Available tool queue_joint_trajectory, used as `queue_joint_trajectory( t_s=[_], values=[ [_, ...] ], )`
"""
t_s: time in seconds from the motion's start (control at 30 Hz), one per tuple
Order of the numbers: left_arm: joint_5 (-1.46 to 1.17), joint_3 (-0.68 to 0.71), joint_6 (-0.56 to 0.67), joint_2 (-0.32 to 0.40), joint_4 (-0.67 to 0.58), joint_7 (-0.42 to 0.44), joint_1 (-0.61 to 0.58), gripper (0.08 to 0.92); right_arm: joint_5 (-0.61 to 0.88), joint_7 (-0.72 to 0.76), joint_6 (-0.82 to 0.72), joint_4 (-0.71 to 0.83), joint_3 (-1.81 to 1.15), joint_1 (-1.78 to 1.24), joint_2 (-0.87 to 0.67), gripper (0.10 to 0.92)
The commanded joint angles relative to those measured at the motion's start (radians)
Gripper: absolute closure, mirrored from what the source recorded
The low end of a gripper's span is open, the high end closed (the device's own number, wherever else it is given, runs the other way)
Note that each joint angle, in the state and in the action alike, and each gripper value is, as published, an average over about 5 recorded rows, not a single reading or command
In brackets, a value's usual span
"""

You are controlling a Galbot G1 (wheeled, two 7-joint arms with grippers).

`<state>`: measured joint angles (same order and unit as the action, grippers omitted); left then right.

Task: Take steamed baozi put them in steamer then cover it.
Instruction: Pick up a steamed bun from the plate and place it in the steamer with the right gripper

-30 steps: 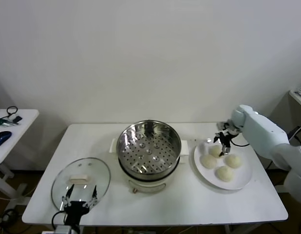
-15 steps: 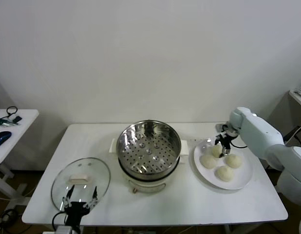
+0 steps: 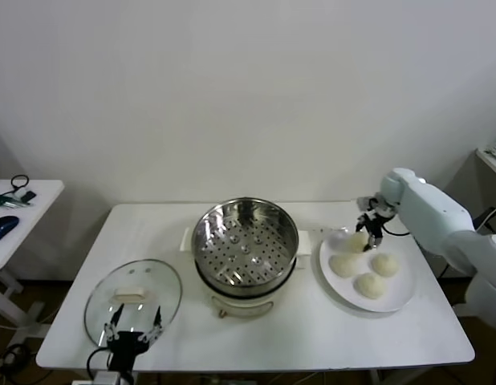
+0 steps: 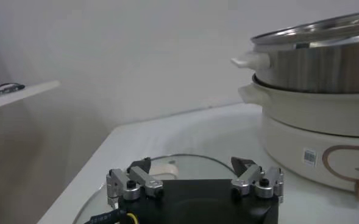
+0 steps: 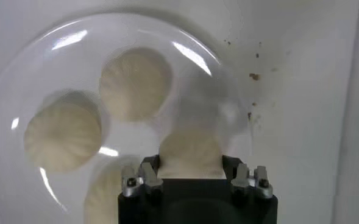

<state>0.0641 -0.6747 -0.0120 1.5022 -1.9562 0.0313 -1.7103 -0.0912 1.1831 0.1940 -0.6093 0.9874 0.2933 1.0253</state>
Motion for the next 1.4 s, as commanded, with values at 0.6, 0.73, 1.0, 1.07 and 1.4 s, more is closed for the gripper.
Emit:
queue_joint_trajectory(
  t_s=[0.6, 0.73, 1.0, 1.07, 1.4],
  values=[
    [0.047, 0.018, 0.041, -0.006, 0.011, -0.057, -0.003, 0.177, 0.034, -0.099, 0.277, -0.791, 0.401, 0.447, 0.227, 0.362],
    [0.095, 0.019, 0.120, -0.003, 0.035, -0.092, -0.003, 0.177, -0.120, -0.145, 0.296, -0.656, 0.361, 0.295, 0.278, 0.363],
    [0.094, 0.018, 0.134, 0.000, 0.038, -0.101, -0.013, 0.177, -0.263, -0.198, 0.362, -0.392, 0.255, 0.130, 0.368, 0.364],
    [0.089, 0.017, 0.131, 0.000, 0.037, -0.108, -0.013, 0.177, -0.278, -0.202, 0.370, -0.358, 0.248, 0.118, 0.383, 0.364],
    [0.069, 0.014, 0.120, 0.000, 0.023, -0.119, -0.014, 0.177, -0.266, -0.177, 0.388, -0.294, 0.247, 0.108, 0.402, 0.364]
  ],
)
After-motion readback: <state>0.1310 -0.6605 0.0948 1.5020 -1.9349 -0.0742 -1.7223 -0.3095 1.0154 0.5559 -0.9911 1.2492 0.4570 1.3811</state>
